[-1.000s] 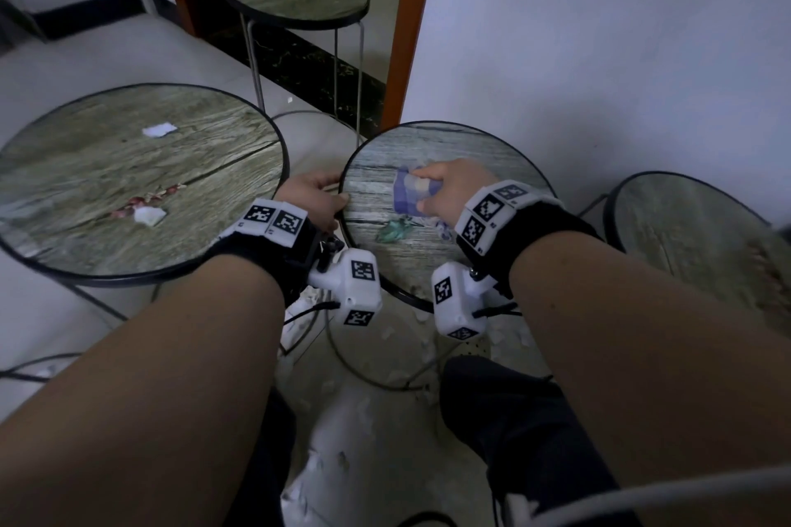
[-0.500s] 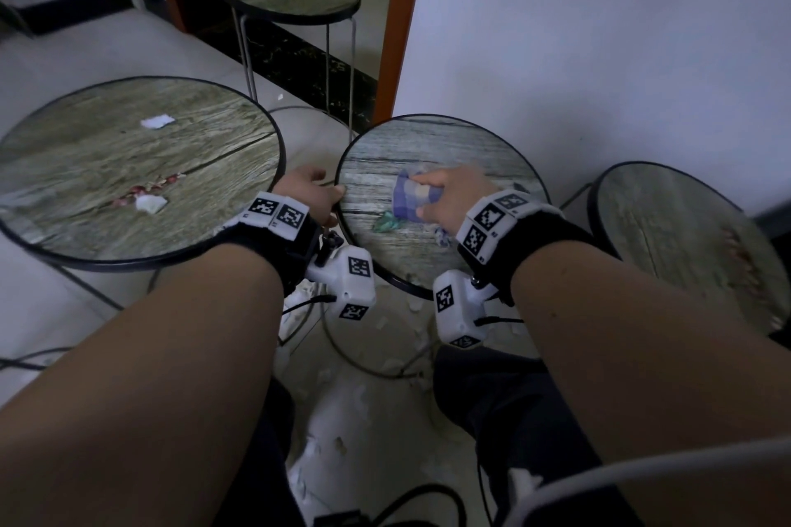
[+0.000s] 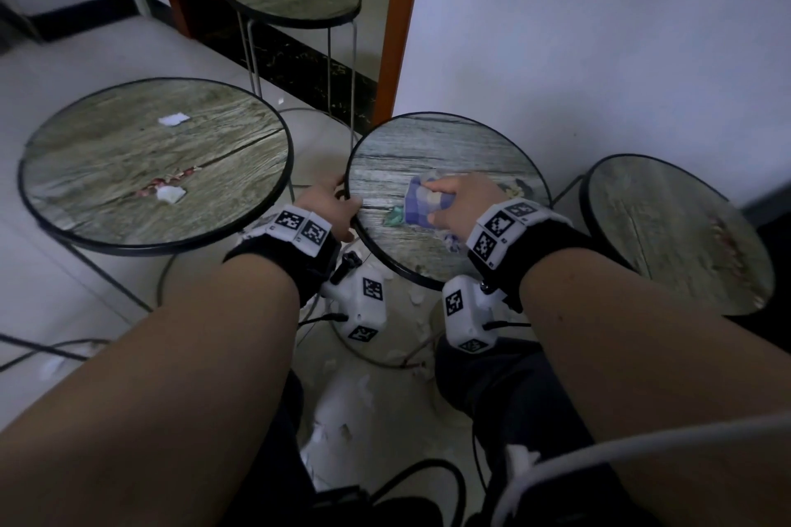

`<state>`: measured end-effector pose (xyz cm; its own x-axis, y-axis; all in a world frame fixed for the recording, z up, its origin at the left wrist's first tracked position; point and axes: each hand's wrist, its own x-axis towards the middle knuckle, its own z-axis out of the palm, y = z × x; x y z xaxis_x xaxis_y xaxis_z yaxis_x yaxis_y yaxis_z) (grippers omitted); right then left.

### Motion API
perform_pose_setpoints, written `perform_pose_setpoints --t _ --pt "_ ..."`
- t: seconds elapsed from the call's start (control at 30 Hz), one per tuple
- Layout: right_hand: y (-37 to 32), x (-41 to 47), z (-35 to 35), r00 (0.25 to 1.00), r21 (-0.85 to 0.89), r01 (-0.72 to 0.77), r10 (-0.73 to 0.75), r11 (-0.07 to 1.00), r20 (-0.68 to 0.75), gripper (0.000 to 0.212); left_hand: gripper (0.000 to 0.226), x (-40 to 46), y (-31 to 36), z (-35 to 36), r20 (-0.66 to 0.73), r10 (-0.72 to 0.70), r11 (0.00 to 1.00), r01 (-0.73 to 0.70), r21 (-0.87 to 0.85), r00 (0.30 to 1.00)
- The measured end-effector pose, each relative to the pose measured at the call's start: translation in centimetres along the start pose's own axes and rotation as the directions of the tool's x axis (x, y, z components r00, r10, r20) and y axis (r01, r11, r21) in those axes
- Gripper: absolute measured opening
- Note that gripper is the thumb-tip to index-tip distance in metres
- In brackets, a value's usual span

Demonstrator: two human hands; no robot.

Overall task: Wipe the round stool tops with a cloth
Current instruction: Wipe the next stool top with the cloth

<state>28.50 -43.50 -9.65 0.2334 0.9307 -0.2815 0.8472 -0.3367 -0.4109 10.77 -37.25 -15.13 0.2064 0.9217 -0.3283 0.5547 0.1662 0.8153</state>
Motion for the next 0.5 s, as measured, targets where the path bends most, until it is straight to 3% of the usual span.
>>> perform_pose_setpoints --t 0.3,0.5 --pt "0.3 -2.4 0.5 1.000 0.053 -0.019 0.018 0.998 0.012 0.054 0.047 -3.3 0.6 0.3 0.071 0.045 0.997 -0.050 0.064 0.996" --pt "0.3 -3.4 0.7 0.999 -0.003 -0.035 0.035 0.999 0.024 0.055 0.046 -4.6 0.6 0.5 0.076 0.046 0.994 -0.054 0.100 0.996"
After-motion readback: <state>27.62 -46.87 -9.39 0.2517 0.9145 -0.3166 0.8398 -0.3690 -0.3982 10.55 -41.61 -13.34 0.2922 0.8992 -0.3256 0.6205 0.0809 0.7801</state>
